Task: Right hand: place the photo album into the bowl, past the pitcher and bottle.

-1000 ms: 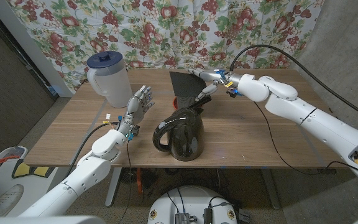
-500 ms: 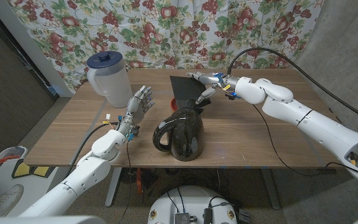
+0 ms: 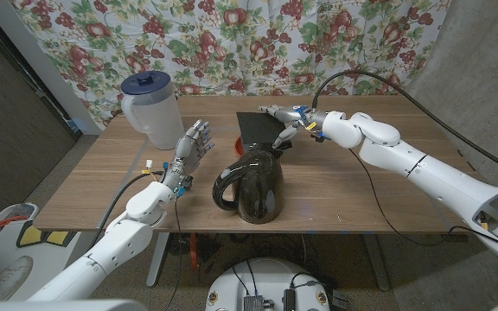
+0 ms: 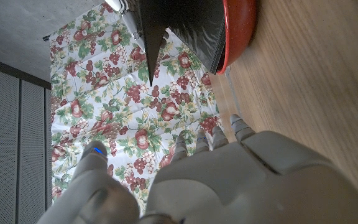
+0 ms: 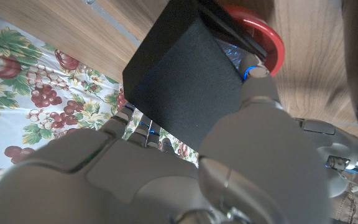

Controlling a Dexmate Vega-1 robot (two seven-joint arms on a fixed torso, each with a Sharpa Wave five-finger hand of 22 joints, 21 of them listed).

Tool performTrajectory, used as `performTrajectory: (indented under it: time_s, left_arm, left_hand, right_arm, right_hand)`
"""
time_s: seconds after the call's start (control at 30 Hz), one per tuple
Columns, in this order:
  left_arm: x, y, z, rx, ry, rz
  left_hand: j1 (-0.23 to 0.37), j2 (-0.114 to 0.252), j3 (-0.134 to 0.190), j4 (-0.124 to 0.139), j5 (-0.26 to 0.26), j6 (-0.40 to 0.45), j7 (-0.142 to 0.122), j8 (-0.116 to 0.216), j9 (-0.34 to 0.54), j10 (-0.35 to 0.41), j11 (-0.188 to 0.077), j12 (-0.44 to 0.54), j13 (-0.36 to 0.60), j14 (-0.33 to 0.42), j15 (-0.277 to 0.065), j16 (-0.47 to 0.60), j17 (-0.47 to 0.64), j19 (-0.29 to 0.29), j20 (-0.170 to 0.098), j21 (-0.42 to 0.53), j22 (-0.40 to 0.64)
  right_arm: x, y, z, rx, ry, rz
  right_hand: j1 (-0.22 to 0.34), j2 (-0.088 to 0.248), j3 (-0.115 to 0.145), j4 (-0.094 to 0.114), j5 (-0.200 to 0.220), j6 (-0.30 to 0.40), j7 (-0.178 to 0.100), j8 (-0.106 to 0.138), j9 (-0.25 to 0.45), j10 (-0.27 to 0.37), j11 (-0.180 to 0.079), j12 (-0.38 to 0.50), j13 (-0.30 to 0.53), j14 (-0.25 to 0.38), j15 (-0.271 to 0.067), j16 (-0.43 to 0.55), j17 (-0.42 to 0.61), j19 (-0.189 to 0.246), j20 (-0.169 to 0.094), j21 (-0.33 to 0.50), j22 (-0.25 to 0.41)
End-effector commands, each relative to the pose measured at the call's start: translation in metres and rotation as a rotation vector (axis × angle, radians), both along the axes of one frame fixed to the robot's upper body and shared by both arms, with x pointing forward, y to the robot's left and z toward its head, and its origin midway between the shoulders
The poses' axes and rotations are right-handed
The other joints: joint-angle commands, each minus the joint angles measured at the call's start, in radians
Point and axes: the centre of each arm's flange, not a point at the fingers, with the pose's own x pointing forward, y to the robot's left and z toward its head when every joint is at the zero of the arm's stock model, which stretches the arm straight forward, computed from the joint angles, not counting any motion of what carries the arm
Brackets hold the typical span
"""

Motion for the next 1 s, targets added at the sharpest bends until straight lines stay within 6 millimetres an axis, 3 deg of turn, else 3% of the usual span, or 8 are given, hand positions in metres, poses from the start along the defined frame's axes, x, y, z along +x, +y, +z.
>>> performTrajectory:
  time_s: [0.03, 0.5, 0.73, 1.0]
  left_arm:
    - [0.0012, 0.0008, -0.0006, 0.001, 0.002, -0.006]
    - [0.0010, 0.0014, -0.0024, -0.001, 0.004, -0.006]
    - [0.0006, 0.0015, -0.0033, -0.002, 0.003, -0.006]
    - [0.0005, 0.0010, -0.0048, -0.006, 0.003, -0.008]
  left_hand:
    - [0.003, 0.007, -0.005, 0.000, 0.006, 0.008, -0.005, 0.002, 0.004, -0.003, -0.001, -0.001, 0.004, -0.070, 0.005, 0.005, 0.003, -0.004, -0.003, 0.002, 0.002]
    - [0.003, 0.007, -0.006, 0.000, 0.006, 0.009, -0.005, 0.002, 0.004, -0.003, -0.001, -0.001, 0.004, -0.071, 0.005, 0.004, 0.003, -0.004, -0.004, 0.002, 0.002]
    - [0.003, 0.007, -0.006, 0.000, 0.006, 0.009, -0.005, 0.002, 0.004, -0.004, 0.000, -0.001, 0.004, -0.071, 0.005, 0.004, 0.003, -0.005, -0.004, 0.002, 0.002]
    - [0.004, 0.007, -0.007, 0.000, 0.006, 0.011, -0.006, 0.002, 0.004, -0.003, 0.000, -0.001, 0.004, -0.071, 0.004, 0.004, 0.003, -0.005, -0.004, 0.002, 0.002]
  right_arm:
    - [0.0062, 0.0011, -0.0102, -0.018, -0.010, -0.051]
    - [0.0043, 0.0024, -0.0126, -0.013, -0.024, -0.046]
    - [0.0006, 0.0039, -0.0088, -0.007, -0.035, -0.032]
    - [-0.0017, 0.0042, -0.0071, -0.005, -0.037, -0.025]
  right_hand:
    - [0.068, 0.106, 0.177, 0.106, 0.000, -0.117, -0.006, -0.001, 0.002, 0.005, -0.003, 0.156, 0.204, -0.004, 0.001, -0.004, -0.002, -0.006, -0.003, 0.002, 0.005]
    - [0.067, 0.107, 0.180, 0.106, -0.003, -0.117, -0.007, 0.000, 0.002, -0.006, 0.002, 0.135, 0.184, -0.009, 0.004, -0.013, -0.006, -0.013, -0.002, 0.002, 0.006]
    - [0.053, 0.094, 0.163, 0.110, -0.014, -0.120, -0.010, 0.000, 0.002, -0.032, 0.021, 0.113, 0.170, -0.022, 0.009, -0.017, -0.005, -0.019, 0.003, 0.002, 0.006]
    - [0.047, 0.086, 0.149, 0.110, -0.027, -0.124, -0.010, 0.000, 0.002, -0.043, 0.025, 0.093, 0.154, -0.030, 0.015, -0.020, -0.004, -0.024, 0.006, 0.003, 0.006]
